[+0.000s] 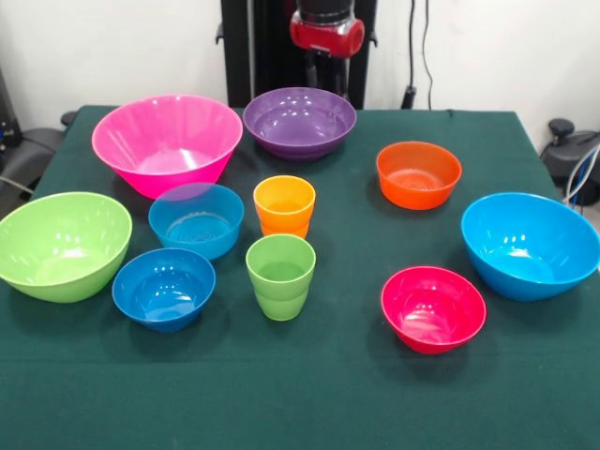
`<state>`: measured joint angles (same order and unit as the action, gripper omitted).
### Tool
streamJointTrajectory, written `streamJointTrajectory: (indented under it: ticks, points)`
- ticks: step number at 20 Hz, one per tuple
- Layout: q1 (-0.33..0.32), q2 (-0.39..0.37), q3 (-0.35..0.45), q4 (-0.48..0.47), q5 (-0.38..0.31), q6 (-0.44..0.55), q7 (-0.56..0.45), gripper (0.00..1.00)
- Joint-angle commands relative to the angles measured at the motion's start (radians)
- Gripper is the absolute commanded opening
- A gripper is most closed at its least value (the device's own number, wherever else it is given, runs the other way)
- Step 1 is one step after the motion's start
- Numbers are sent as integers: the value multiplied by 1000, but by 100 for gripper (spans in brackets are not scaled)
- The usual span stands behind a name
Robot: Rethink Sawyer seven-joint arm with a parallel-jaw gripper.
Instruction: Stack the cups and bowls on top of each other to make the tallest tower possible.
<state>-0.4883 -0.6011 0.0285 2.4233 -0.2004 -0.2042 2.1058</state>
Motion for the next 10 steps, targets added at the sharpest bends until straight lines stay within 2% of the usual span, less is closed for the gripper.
streamJointTrajectory:
  ticks: [1,10]
  points:
    - [-11,-71,122,7,37,106,147,100]
    - [-26,70,120,-101,-8,10,129,100]
